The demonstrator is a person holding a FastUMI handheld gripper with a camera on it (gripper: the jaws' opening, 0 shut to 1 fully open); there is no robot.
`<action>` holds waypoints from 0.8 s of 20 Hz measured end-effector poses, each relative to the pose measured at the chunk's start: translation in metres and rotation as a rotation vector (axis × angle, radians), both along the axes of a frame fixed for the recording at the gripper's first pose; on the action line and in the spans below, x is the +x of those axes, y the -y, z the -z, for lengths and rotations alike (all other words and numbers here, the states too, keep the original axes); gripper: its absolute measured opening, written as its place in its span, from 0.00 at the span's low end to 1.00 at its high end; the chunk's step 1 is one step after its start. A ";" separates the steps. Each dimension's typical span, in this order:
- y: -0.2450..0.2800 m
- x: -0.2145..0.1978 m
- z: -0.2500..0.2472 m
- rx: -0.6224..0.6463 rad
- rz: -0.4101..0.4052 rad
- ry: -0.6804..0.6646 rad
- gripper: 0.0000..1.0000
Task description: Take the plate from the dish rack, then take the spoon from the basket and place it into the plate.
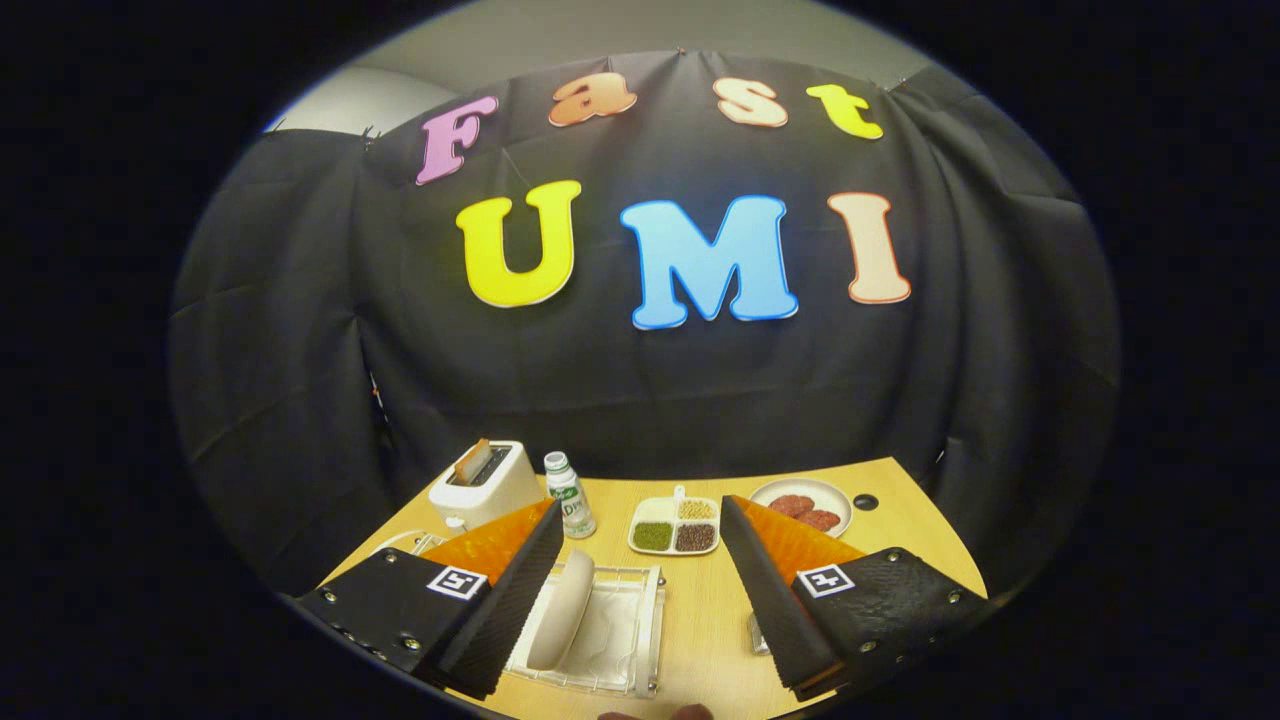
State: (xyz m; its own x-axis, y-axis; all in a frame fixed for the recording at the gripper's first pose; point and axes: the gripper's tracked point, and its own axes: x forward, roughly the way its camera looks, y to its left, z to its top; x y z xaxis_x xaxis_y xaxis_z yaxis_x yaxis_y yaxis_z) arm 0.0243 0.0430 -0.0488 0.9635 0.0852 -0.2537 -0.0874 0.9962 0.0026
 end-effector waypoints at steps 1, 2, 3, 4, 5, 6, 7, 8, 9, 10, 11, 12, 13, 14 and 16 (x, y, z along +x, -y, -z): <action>-0.006 0.003 0.015 -0.010 -0.014 -0.066 0.97; -0.011 0.005 0.031 -0.017 -0.024 -0.139 0.97; -0.017 0.003 0.048 -0.016 -0.038 -0.211 0.97; -0.024 0.005 0.060 -0.004 -0.048 -0.265 0.97; -0.029 0.008 0.068 0.009 -0.048 -0.297 0.98; -0.032 0.010 0.075 0.019 -0.048 -0.322 0.98; -0.036 0.012 0.083 0.021 -0.045 -0.347 0.98; -0.039 0.016 0.093 0.015 -0.032 -0.375 0.98; -0.042 0.019 0.101 0.014 -0.017 -0.401 0.98; -0.046 0.022 0.110 0.017 -0.007 -0.425 0.98; -0.049 0.024 0.117 0.016 0.006 -0.449 0.98; -0.050 0.028 0.126 0.007 0.017 -0.472 0.98; -0.050 0.031 0.132 0.000 0.029 -0.492 0.98; -0.052 0.034 0.140 -0.005 0.039 -0.511 0.98; -0.053 0.040 0.156 -0.013 0.064 -0.548 0.98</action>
State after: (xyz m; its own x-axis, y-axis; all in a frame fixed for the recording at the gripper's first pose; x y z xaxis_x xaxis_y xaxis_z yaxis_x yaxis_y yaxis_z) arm 0.0644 0.0962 -0.2046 0.6934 0.0241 -0.7201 -0.0161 0.9997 0.0179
